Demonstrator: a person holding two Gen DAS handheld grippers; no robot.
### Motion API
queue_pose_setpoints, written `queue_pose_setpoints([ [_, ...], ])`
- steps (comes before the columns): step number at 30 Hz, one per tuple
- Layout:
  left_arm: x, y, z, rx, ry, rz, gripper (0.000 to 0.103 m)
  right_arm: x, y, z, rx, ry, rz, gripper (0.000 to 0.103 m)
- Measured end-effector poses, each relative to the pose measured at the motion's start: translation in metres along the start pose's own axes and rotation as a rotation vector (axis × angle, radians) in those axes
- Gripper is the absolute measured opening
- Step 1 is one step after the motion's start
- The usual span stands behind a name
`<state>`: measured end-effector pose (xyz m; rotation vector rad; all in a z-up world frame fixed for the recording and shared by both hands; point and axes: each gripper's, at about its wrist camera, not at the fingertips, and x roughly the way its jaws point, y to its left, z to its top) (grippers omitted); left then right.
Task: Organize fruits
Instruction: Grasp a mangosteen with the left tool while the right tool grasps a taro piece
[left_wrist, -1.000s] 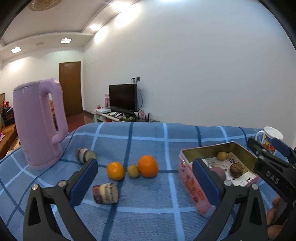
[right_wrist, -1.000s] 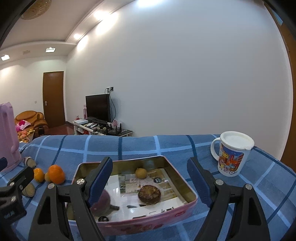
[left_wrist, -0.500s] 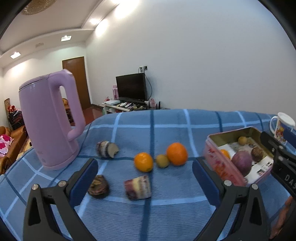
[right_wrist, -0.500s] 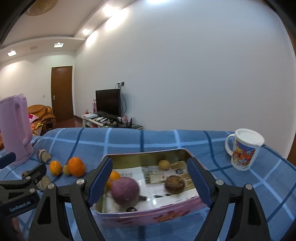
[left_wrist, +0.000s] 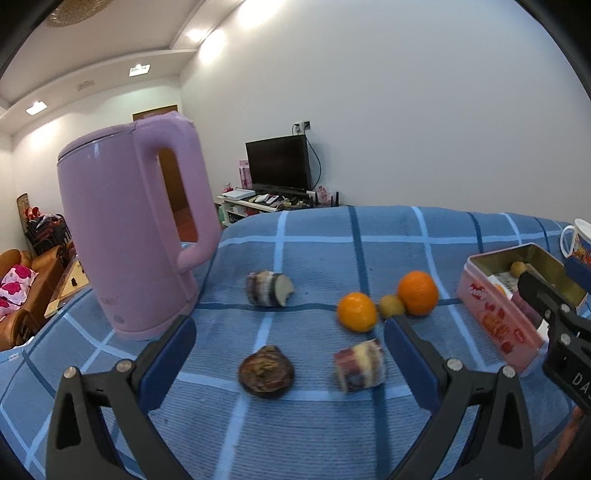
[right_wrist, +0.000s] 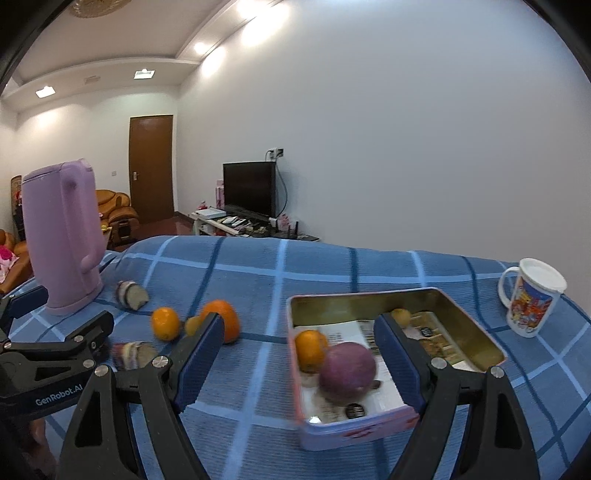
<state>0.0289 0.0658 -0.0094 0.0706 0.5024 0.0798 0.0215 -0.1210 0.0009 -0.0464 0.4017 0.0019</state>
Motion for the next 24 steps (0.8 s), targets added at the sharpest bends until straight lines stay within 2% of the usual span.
queue_pose_setpoints([
  [4, 0.003, 0.019, -0.002, 0.001, 0.022, -0.006, 0.103, 0.004, 0.013, 0.0, -0.015, 0.029, 0.036, 0.084],
  [8, 0.017, 0.044, -0.005, -0.011, 0.093, -0.043, 0.103, 0.015, 0.022, 0.0, -0.008, 0.095, 0.086, 0.084],
  [12, 0.028, 0.072, -0.006, -0.074, 0.15, -0.022, 0.103, 0.027, 0.034, -0.002, 0.009, 0.162, 0.162, 0.084],
  [16, 0.031, 0.094, -0.009, -0.122, 0.161, -0.014, 0.103, 0.037, 0.055, -0.004, 0.002, 0.221, 0.247, 0.084],
  [24, 0.035, 0.109, -0.011, -0.187, 0.183, -0.007, 0.103, 0.062, 0.111, -0.01, -0.048, 0.356, 0.31, 0.084],
])
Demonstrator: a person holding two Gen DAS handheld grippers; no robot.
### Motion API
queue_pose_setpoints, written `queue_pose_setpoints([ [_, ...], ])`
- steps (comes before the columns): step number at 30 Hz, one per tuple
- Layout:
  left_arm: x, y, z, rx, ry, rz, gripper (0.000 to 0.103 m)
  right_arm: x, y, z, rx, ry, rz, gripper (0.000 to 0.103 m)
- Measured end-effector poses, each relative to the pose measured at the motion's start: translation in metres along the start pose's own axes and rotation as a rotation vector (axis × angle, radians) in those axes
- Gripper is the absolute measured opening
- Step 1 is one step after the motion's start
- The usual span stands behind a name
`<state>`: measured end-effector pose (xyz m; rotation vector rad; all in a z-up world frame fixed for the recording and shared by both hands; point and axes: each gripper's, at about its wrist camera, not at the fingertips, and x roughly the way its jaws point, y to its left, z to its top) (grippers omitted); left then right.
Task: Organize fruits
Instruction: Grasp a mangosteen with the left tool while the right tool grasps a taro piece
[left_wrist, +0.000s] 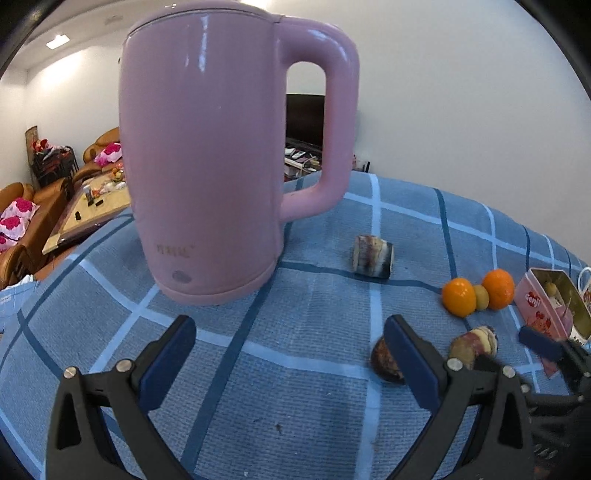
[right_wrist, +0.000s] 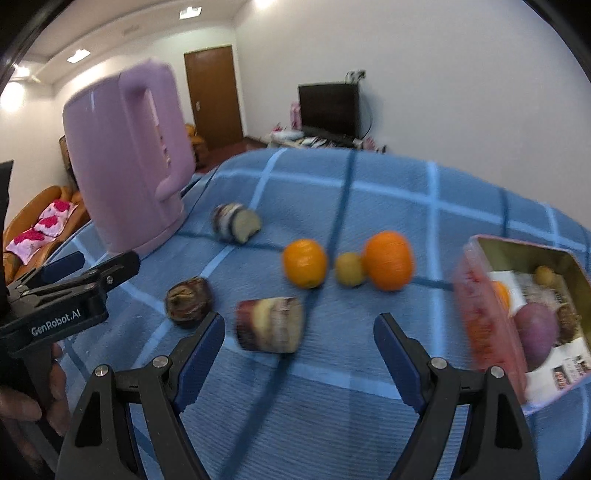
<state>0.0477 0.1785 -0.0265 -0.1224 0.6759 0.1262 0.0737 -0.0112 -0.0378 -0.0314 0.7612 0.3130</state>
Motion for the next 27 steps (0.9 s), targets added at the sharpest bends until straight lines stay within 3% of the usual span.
queue_pose_setpoints([
  [2, -0.001, -0.001, 0.0, -0.003, 0.002, -0.026, 0.103, 0.008, 0.008, 0.002, -0.009, 0.029, -0.004, 0.084],
  [4, -0.002, -0.003, -0.001, 0.008, -0.001, -0.046, 0.103, 0.017, 0.015, 0.004, -0.023, 0.066, 0.002, 0.072],
  [5, -0.003, -0.004, -0.001, 0.017, -0.002, -0.047, 0.103, 0.023, 0.018, 0.004, -0.033, 0.095, -0.006, 0.058],
  [6, -0.003, -0.006, -0.002, 0.025, -0.003, -0.047, 0.103, 0.027, 0.017, 0.004, -0.034, 0.113, -0.015, 0.05],
  [9, -0.003, -0.01, -0.003, 0.04, -0.003, -0.065, 0.103, 0.03, 0.008, 0.002, 0.011, 0.126, 0.006, 0.042],
  [14, 0.001, -0.017, -0.007, 0.058, 0.034, -0.149, 0.103, 0.018, -0.013, -0.002, 0.092, 0.084, 0.049, 0.039],
  [20, 0.004, -0.032, -0.012, 0.107, 0.058, -0.235, 0.103, -0.02, -0.032, -0.011, 0.067, -0.02, -0.028, 0.039],
  [27, 0.022, -0.054, -0.008, 0.142, 0.124, -0.29, 0.102, -0.031, -0.055, -0.021, 0.098, 0.0, -0.014, 0.039],
])
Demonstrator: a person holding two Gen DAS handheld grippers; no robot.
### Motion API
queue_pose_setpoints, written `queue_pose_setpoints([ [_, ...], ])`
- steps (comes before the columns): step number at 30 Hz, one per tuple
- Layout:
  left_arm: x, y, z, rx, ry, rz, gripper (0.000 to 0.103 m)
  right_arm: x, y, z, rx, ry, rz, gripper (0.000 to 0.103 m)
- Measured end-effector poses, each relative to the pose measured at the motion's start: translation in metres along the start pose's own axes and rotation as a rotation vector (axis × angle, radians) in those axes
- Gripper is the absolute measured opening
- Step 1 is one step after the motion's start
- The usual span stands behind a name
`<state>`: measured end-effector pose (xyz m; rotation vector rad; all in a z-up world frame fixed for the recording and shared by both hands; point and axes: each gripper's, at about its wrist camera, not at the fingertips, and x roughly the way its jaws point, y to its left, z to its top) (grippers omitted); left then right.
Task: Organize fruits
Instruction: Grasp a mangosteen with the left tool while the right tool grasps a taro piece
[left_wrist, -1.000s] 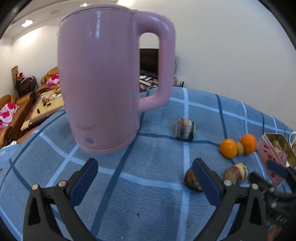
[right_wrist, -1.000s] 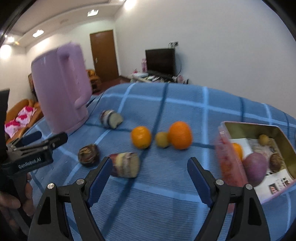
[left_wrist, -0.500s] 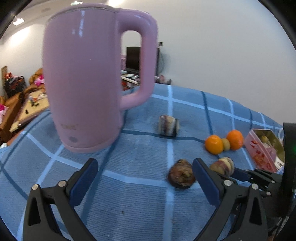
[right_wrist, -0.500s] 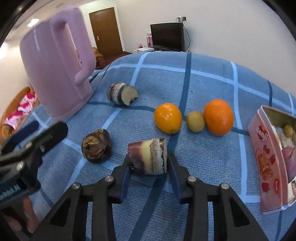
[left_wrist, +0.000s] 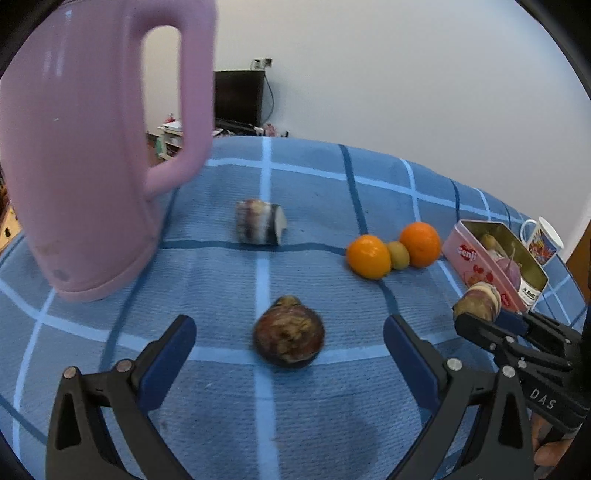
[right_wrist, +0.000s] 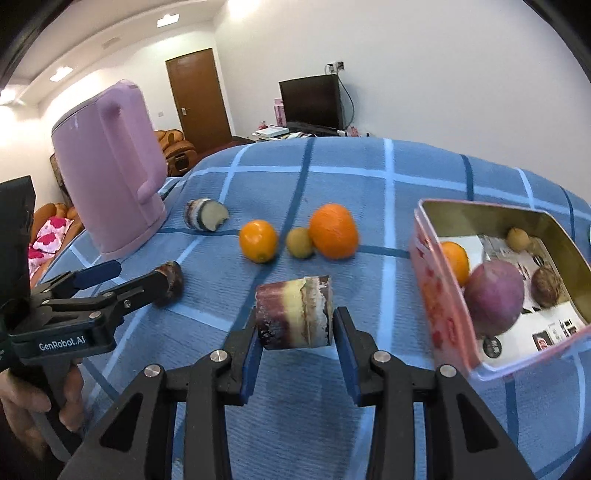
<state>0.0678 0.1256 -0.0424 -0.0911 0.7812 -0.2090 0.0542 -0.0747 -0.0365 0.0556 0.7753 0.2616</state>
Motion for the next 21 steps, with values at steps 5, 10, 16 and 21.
queue_pose_setpoints([
  [5, 0.022, -0.003, 0.0, 0.002, 0.102, 0.016, 0.078, 0.005, 0.0, -0.003, 0.022, 0.039, 0.024, 0.039],
  [10, 0.021, 0.005, -0.001, -0.039, 0.1, 0.0, 0.053, 0.009, 0.0, -0.005, 0.023, 0.049, 0.033, 0.039],
  [16, 0.017, 0.011, -0.001, -0.072, 0.075, -0.015, 0.047, -0.001, 0.0, -0.003, 0.01, -0.002, 0.027, 0.039],
  [21, -0.012, 0.004, -0.002, -0.036, -0.079, 0.028, 0.047, -0.019, -0.003, 0.0, 0.01, -0.093, 0.042, 0.039],
])
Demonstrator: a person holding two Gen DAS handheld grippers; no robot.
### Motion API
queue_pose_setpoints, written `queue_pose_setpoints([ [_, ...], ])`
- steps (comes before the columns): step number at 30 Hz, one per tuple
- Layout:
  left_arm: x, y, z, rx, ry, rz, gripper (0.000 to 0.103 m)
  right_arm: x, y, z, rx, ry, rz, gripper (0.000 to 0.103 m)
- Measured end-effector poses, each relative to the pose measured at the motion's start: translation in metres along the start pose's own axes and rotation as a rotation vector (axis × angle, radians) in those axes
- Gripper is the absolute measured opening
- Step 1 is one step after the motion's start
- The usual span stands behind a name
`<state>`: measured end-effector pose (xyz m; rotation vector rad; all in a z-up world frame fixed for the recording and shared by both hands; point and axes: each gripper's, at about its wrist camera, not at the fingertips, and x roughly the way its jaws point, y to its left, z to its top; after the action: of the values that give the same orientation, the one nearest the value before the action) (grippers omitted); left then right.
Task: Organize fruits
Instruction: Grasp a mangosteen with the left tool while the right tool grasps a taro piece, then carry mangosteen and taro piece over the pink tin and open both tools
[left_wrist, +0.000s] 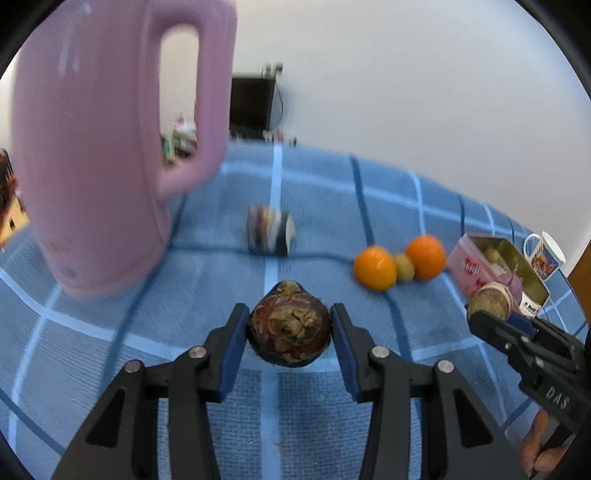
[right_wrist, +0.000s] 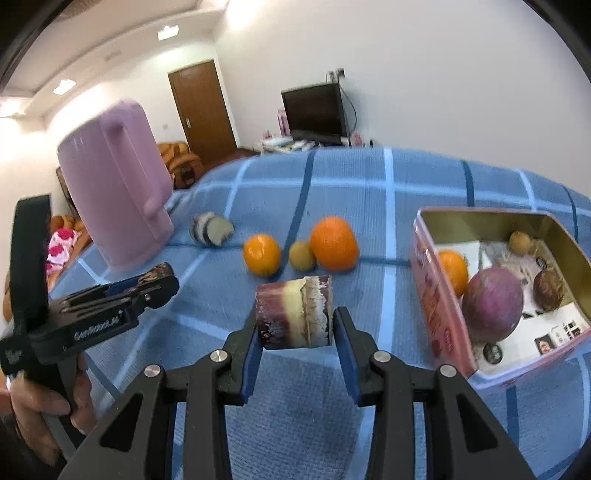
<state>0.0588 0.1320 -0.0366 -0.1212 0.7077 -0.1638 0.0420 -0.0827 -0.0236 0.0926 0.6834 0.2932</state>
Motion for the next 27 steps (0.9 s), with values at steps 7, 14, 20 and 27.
queue_pose_setpoints([
  [7, -0.023, -0.014, 0.001, 0.021, -0.149, 0.078, 0.047, -0.019, 0.001, 0.006, -0.024, -0.1, 0.009, 0.039],
  [14, -0.031, -0.03, -0.002, 0.032, -0.214, 0.144, 0.047, -0.023, -0.002, 0.011, -0.065, -0.142, -0.012, 0.039],
  [20, -0.029, -0.046, -0.005, 0.024, -0.203, 0.152, 0.047, -0.019, -0.009, 0.008, -0.103, -0.142, -0.07, 0.039],
  [27, -0.024, -0.072, -0.007, 0.045, -0.192, 0.14, 0.047, -0.022, -0.032, 0.008, -0.103, -0.134, -0.097, 0.039],
])
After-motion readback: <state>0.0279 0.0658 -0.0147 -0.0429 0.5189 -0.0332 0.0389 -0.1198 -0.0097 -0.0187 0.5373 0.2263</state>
